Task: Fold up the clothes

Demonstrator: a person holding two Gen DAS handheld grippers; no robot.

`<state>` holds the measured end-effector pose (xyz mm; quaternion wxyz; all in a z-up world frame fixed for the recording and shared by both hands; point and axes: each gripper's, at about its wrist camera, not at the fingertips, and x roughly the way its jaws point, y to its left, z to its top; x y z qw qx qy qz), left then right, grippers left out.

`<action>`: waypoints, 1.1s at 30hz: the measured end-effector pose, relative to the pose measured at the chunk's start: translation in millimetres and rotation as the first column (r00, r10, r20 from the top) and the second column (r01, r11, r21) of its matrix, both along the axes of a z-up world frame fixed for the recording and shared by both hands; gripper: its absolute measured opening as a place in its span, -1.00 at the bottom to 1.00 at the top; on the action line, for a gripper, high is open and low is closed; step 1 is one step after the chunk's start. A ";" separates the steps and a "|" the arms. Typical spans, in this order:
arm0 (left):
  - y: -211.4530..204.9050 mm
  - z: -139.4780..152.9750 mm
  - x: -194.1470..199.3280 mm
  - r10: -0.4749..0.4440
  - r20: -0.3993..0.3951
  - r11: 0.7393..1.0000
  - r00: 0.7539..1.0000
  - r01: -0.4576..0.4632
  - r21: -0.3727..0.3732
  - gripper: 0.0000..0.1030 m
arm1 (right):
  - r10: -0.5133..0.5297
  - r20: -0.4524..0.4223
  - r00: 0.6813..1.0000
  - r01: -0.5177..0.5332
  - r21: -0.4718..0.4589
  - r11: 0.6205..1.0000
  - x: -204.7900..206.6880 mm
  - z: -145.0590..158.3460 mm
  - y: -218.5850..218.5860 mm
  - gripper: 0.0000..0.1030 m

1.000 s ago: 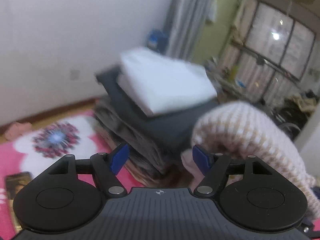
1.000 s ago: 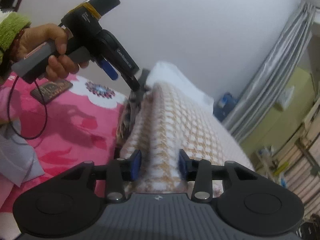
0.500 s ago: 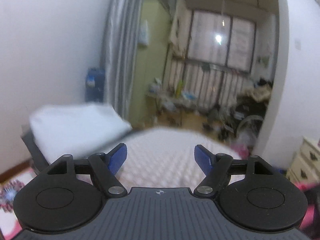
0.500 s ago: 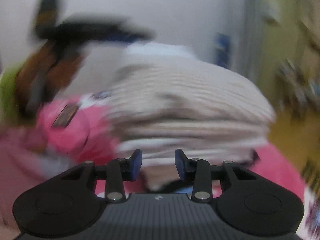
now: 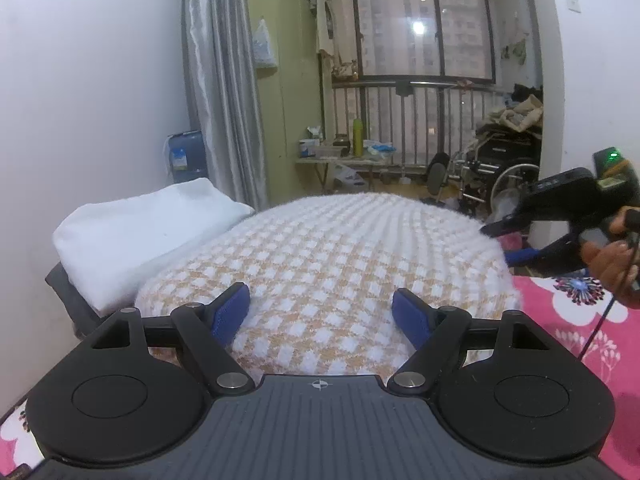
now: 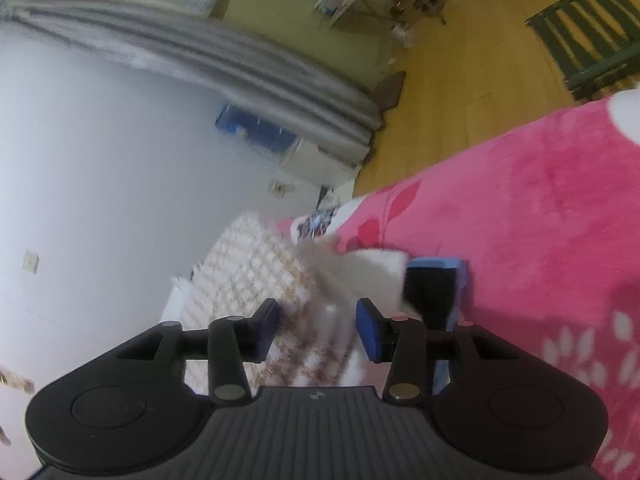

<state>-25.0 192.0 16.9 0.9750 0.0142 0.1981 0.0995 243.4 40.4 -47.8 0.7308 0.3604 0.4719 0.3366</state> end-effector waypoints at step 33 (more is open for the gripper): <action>-30.4 -8.6 -0.1 -0.061 -0.032 0.996 0.998 0.063 0.069 0.79 | -0.002 0.159 0.987 0.024 -0.135 0.991 26.6 11.9 13.7 0.04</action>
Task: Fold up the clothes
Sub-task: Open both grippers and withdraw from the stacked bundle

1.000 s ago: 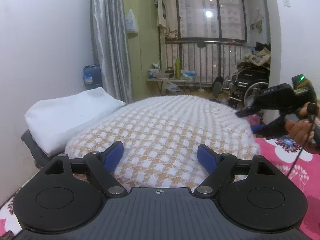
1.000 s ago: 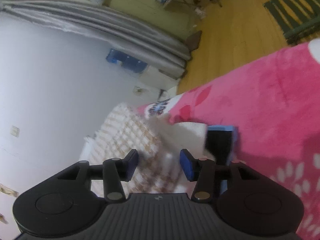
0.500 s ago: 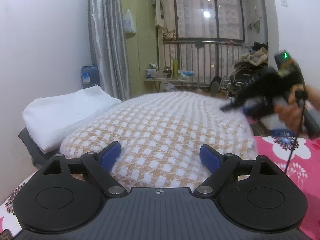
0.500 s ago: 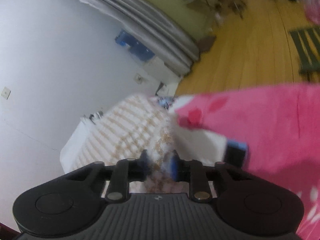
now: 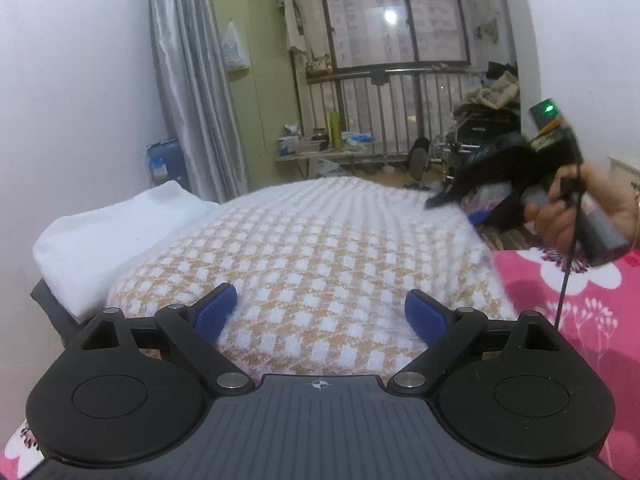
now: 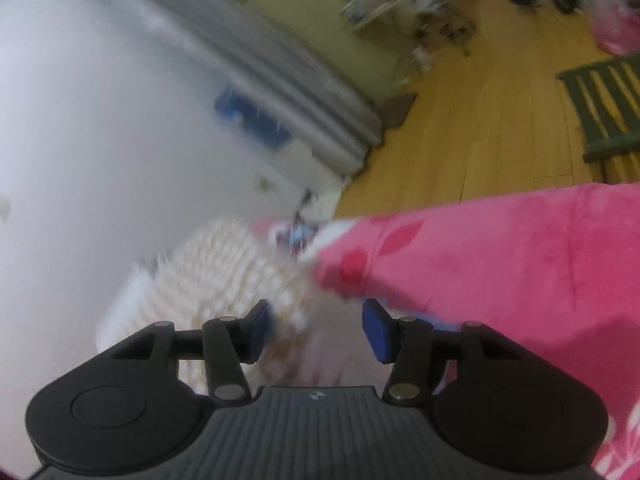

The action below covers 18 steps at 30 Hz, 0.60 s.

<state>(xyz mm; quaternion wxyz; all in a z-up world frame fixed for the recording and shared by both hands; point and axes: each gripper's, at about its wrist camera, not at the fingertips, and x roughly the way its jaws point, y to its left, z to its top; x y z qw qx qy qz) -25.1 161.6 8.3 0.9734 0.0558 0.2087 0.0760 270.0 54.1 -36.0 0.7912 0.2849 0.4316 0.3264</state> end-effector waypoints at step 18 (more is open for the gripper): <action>-1.7 -3.9 -4.9 -0.029 -0.008 0.999 1.000 0.029 0.012 0.82 | 0.424 0.363 0.830 -0.354 -0.245 0.903 -93.8 36.0 75.7 -0.01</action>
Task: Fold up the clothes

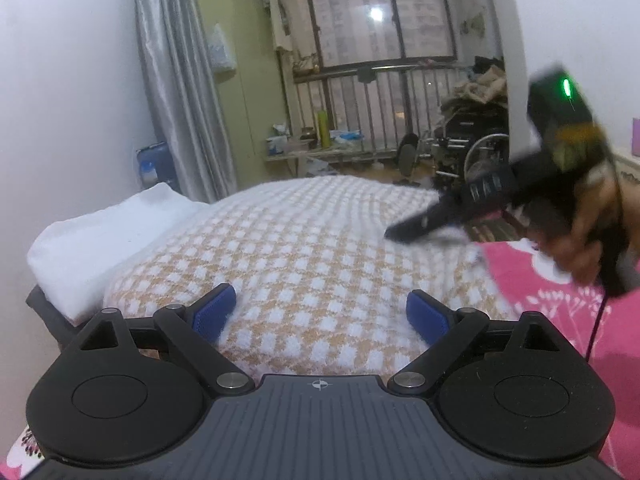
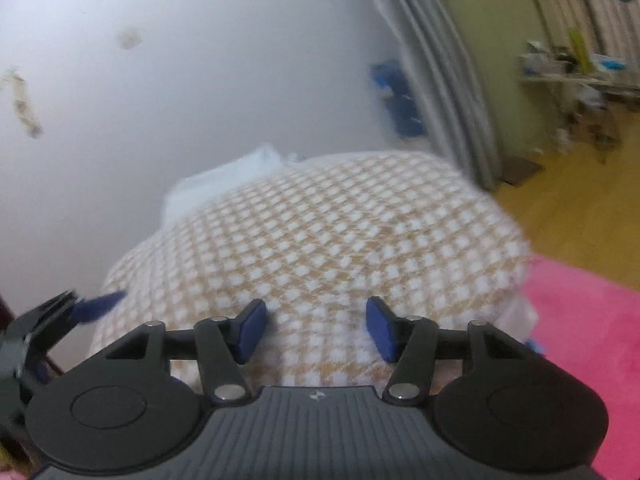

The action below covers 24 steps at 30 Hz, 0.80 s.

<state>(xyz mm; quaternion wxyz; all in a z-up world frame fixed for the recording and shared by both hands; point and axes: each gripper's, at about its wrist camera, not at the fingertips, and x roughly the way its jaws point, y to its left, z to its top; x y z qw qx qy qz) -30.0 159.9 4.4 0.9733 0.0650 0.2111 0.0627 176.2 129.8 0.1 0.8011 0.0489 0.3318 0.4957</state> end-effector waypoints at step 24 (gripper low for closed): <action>39.3 28.1 70.9 0.208 -0.049 0.968 0.977 -0.213 -0.132 0.71 | -0.041 0.153 0.987 0.026 0.101 0.995 -15.4 55.3 -26.7 0.12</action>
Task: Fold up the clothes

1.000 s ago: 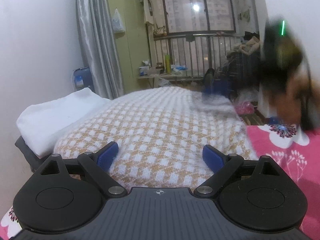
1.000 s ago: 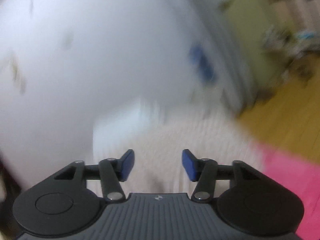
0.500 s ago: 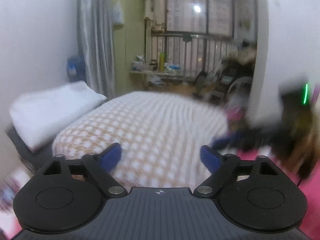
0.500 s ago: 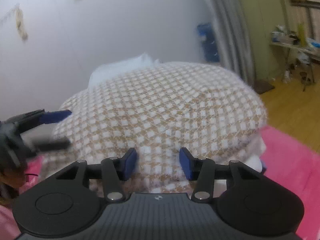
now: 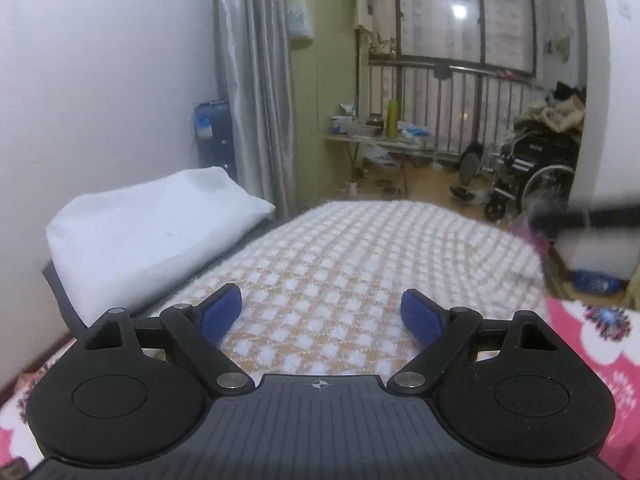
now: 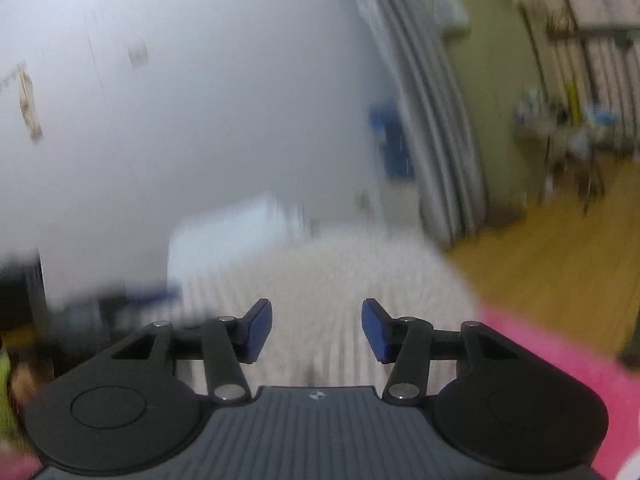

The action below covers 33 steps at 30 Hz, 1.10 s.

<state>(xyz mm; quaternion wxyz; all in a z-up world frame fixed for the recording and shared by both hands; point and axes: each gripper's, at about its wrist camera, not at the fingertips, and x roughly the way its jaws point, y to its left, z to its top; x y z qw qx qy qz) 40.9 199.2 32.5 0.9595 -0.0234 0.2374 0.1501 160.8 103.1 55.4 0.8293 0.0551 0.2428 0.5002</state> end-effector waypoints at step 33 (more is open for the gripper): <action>-10.2 -11.7 -11.1 -0.046 0.048 0.998 0.998 0.044 0.045 0.72 | -0.051 -0.086 0.995 0.006 -0.457 0.889 91.7 -34.6 93.6 -0.18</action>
